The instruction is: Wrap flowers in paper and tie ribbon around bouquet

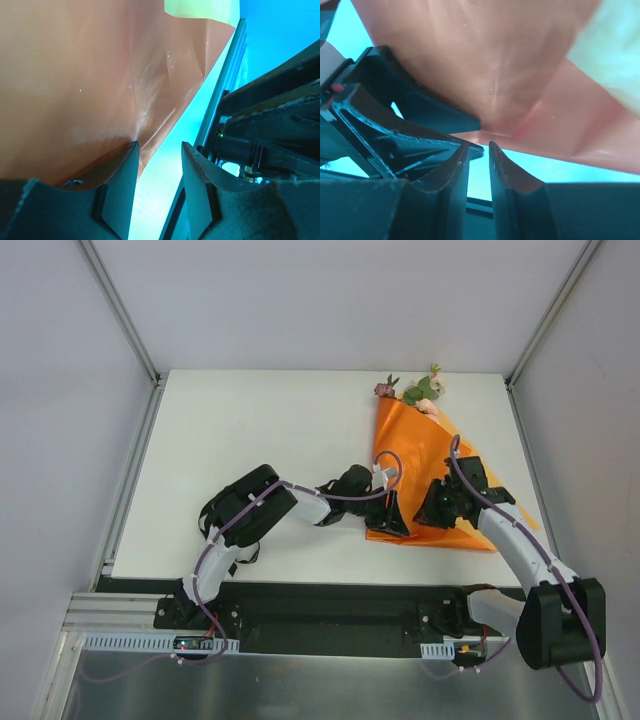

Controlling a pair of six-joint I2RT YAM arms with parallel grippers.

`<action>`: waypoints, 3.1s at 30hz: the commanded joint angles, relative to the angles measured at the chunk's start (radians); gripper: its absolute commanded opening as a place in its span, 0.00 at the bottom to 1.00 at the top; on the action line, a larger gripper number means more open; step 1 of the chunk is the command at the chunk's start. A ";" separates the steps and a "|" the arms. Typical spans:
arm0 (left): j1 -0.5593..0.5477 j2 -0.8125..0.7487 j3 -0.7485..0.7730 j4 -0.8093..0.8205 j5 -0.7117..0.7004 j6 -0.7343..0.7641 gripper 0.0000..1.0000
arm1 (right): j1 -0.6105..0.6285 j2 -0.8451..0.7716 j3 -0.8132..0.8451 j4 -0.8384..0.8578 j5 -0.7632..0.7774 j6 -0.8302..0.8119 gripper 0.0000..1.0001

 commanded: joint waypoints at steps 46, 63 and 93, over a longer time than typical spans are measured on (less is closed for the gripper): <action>0.228 -0.046 -0.069 0.139 0.073 0.005 0.24 | 0.289 0.458 0.072 0.335 -0.096 0.093 0.15; 0.265 -0.060 0.022 -0.160 -0.084 0.092 0.00 | 0.289 0.417 0.060 0.286 -0.056 0.077 0.14; 0.420 0.240 0.410 -0.304 -0.235 -0.219 0.00 | 0.289 0.472 0.121 0.240 -0.081 0.080 0.14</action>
